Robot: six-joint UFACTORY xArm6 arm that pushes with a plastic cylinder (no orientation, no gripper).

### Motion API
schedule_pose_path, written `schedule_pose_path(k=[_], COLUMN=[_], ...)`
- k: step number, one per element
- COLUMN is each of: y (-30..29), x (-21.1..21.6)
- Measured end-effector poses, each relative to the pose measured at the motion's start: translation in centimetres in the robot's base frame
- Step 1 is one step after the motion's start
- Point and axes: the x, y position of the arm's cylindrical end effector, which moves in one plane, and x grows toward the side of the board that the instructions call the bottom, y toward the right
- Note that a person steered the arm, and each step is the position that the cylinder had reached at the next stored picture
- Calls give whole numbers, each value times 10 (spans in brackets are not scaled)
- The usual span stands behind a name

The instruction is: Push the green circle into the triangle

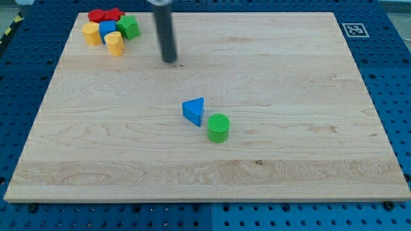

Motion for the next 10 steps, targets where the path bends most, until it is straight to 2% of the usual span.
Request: schedule_pose_path(k=[2,3,4,6,8,10], y=[144,164,132,110,43,17], x=[180,234,231,212,157,107])
